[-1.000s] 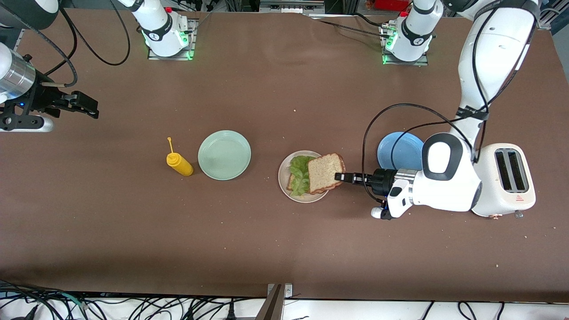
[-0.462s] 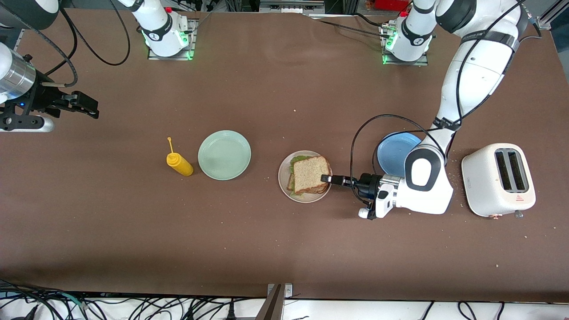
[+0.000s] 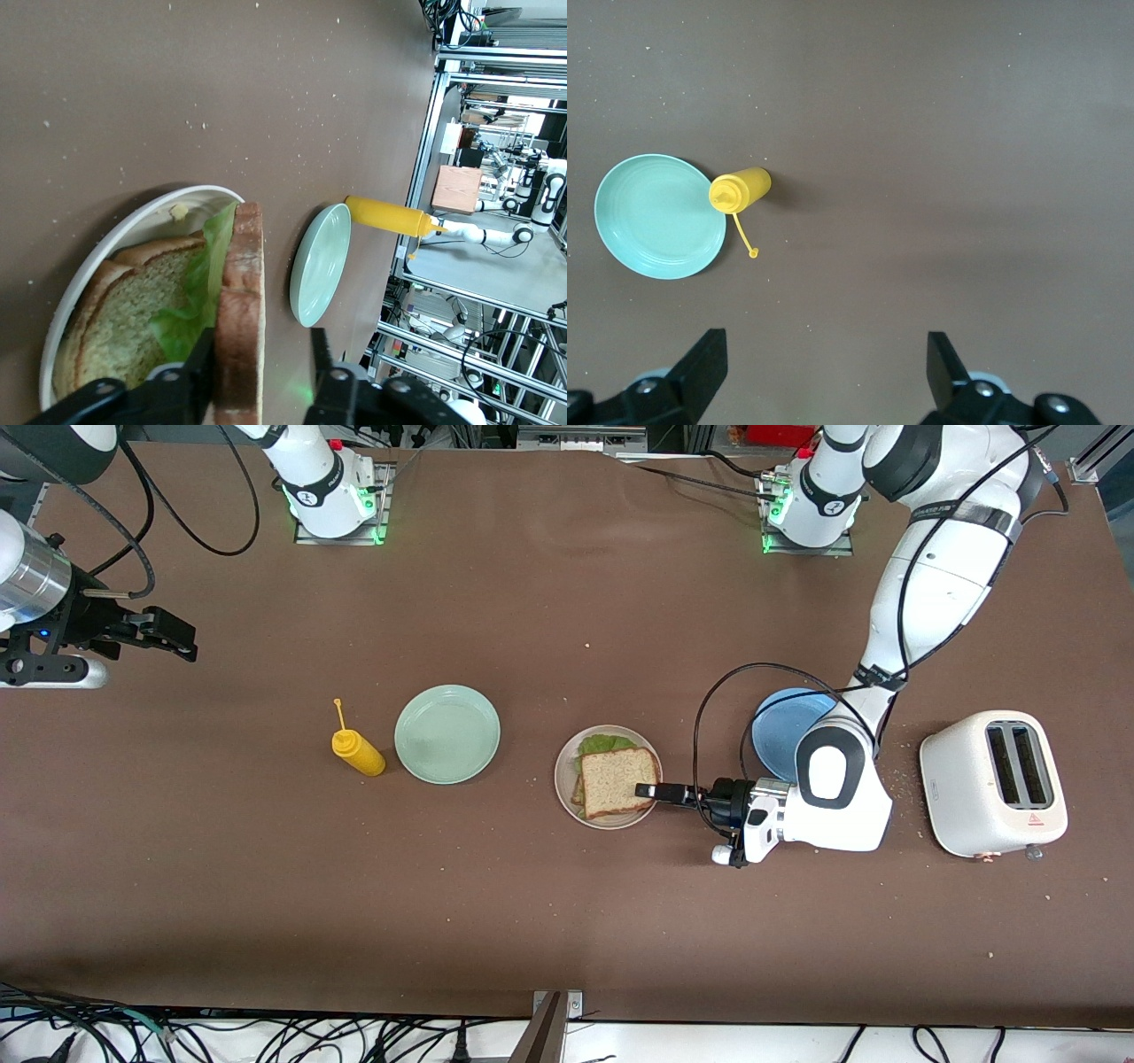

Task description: Make sandwich in beige plate with both arms

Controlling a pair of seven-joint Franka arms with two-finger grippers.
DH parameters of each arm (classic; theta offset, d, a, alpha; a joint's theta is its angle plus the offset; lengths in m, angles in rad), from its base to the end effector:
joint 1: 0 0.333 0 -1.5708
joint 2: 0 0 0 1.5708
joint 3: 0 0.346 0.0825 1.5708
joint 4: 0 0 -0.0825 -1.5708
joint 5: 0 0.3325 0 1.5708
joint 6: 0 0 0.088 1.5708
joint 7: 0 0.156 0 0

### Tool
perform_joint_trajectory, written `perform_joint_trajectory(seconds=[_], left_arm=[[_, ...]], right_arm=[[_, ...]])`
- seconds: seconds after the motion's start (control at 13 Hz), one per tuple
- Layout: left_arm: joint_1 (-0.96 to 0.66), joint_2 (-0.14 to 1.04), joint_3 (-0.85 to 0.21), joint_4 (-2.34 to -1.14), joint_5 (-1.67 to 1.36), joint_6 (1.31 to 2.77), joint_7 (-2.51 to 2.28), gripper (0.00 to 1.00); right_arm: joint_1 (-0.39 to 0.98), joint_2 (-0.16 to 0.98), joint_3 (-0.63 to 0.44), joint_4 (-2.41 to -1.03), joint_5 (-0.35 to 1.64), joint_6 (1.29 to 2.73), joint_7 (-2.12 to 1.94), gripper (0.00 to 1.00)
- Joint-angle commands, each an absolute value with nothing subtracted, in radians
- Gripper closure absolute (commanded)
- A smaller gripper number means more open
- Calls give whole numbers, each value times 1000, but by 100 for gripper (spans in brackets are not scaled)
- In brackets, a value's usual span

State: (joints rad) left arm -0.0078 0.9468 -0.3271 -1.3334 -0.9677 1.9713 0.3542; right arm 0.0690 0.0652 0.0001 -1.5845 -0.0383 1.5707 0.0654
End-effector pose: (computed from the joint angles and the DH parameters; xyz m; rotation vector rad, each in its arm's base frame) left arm 0.6666 -0.2636 0.2214 2.0273 -0.0283 -0.2790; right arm 0.5174 0.0298 0.5666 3.0959 0.0081 -0.1181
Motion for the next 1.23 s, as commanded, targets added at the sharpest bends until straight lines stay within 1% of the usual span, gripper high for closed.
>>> perform_joint_trajectory(seconds=[0.0,0.15,0.38,0.54,0.69,0.92,1.15], left_arm=[[-25,927,-310,-1319,-941,1990,374,0],[-14,881,-314,-1313,-766,1988,358,0],[-8,836,-308,-1322,-720,1979,354,0],[-5,795,-311,-1321,-619,1974,335,0],[-5,741,-308,-1322,-527,1930,284,0],[-3,643,-307,-1322,-300,1843,221,0],[29,549,-304,-1321,-117,1766,178,0]], right_arm=[[69,64,2,-1580,-32,1572,63,0],[69,64,2,-1578,-32,1572,63,0],[69,63,2,-1578,-32,1571,61,0],[69,63,2,-1578,-31,1571,63,0],[69,64,2,-1578,-31,1572,63,0],[69,63,2,-1578,-32,1572,61,0],[69,63,2,-1578,-32,1572,61,0]])
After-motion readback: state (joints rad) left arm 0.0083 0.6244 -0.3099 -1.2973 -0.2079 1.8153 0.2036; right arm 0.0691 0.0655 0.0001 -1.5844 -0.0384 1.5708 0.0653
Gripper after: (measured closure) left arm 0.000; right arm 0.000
